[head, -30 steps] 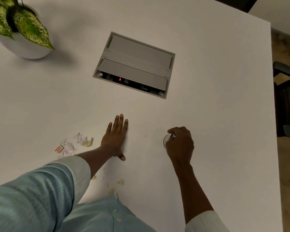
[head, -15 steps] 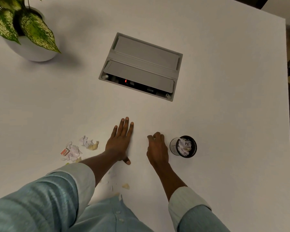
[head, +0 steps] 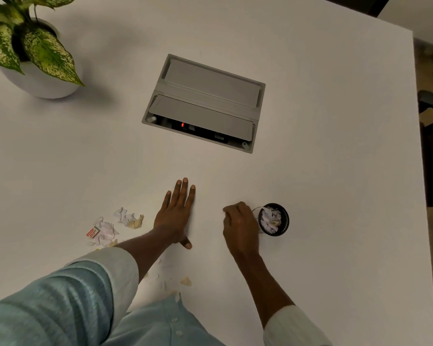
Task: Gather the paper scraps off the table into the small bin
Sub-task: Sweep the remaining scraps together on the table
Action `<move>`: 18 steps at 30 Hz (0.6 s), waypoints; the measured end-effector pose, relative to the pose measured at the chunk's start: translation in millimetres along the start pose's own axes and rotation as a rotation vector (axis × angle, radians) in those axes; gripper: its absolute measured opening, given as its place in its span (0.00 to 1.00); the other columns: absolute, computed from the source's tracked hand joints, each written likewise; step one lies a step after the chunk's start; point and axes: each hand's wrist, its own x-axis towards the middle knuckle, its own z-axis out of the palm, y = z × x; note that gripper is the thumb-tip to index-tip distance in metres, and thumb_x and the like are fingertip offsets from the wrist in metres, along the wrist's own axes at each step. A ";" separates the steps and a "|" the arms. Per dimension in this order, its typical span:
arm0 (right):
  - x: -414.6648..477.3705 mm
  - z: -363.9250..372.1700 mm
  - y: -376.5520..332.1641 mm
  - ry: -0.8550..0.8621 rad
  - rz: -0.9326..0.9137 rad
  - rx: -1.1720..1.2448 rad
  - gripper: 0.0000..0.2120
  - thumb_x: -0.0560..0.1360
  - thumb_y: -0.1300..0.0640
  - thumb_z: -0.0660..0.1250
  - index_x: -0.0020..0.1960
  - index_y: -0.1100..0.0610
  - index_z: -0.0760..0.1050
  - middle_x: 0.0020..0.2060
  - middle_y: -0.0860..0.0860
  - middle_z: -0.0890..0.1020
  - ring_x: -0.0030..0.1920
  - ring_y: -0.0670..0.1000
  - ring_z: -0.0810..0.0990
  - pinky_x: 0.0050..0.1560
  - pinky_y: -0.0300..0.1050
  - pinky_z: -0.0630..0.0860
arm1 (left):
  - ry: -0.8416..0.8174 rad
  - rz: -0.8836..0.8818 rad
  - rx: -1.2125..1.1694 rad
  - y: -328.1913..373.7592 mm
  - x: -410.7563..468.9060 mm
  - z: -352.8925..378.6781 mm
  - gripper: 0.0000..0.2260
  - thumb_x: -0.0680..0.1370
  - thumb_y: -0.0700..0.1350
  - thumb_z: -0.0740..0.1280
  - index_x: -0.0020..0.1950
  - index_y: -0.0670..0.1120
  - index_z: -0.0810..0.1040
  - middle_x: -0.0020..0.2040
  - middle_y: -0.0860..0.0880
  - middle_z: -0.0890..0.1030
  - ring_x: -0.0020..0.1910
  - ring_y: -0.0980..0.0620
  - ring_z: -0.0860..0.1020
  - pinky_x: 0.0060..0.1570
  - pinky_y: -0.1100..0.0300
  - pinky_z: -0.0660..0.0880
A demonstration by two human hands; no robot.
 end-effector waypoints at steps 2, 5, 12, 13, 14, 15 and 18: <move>-8.7 -24.4 9.2 0.193 0.000 0.100 0.11 0.74 0.71 0.70 0.51 0.60 0.82 0.48 0.51 0.80 0.51 0.40 0.76 0.52 0.24 0.66 | 0.000 0.000 -0.001 -0.7 -0.2 0.0 0.81 0.53 0.70 0.82 0.78 0.44 0.23 0.77 0.40 0.21 0.77 0.38 0.24 0.82 0.40 0.42; -20.6 -57.3 33.5 0.362 0.050 0.006 0.09 0.75 0.68 0.71 0.51 0.58 0.83 0.47 0.51 0.81 0.49 0.49 0.79 0.48 0.30 0.66 | 0.009 0.004 0.008 0.0 -0.3 -0.2 0.81 0.52 0.70 0.82 0.78 0.43 0.23 0.77 0.39 0.21 0.78 0.38 0.24 0.82 0.40 0.43; -22.7 -62.2 60.0 0.223 0.084 -0.098 0.16 0.74 0.73 0.69 0.59 0.63 0.81 0.52 0.57 0.80 0.53 0.59 0.81 0.49 0.47 0.80 | 0.025 0.013 0.020 -1.5 -1.4 0.8 0.81 0.54 0.70 0.82 0.78 0.43 0.23 0.77 0.39 0.21 0.78 0.38 0.25 0.82 0.40 0.44; -22.9 -59.4 59.4 0.190 0.081 -0.102 0.17 0.74 0.72 0.68 0.61 0.63 0.81 0.55 0.57 0.80 0.56 0.59 0.80 0.52 0.49 0.80 | 0.026 0.014 0.022 -1.4 -1.4 1.2 0.80 0.54 0.70 0.82 0.78 0.43 0.23 0.77 0.39 0.21 0.78 0.38 0.25 0.82 0.40 0.44; -22.7 -56.5 58.7 0.150 0.080 -0.116 0.17 0.75 0.72 0.67 0.63 0.63 0.80 0.58 0.57 0.80 0.60 0.59 0.79 0.54 0.50 0.80 | 0.028 0.016 0.023 -1.4 -1.7 1.6 0.80 0.54 0.70 0.82 0.79 0.42 0.24 0.78 0.39 0.22 0.78 0.37 0.25 0.82 0.40 0.44; -22.7 -53.7 58.7 0.103 0.086 -0.138 0.18 0.76 0.70 0.66 0.64 0.62 0.79 0.61 0.56 0.80 0.64 0.59 0.77 0.57 0.52 0.79 | 0.028 0.020 0.024 -1.7 -2.4 1.8 0.80 0.54 0.70 0.82 0.79 0.42 0.25 0.78 0.38 0.22 0.78 0.37 0.26 0.82 0.40 0.44; -23.5 -46.3 62.9 -0.035 0.123 -0.197 0.18 0.78 0.68 0.63 0.67 0.63 0.77 0.67 0.56 0.76 0.70 0.59 0.73 0.63 0.54 0.77 | 0.039 0.043 0.039 -3.6 -3.9 1.7 0.79 0.55 0.71 0.81 0.80 0.41 0.26 0.78 0.37 0.23 0.79 0.36 0.26 0.82 0.40 0.44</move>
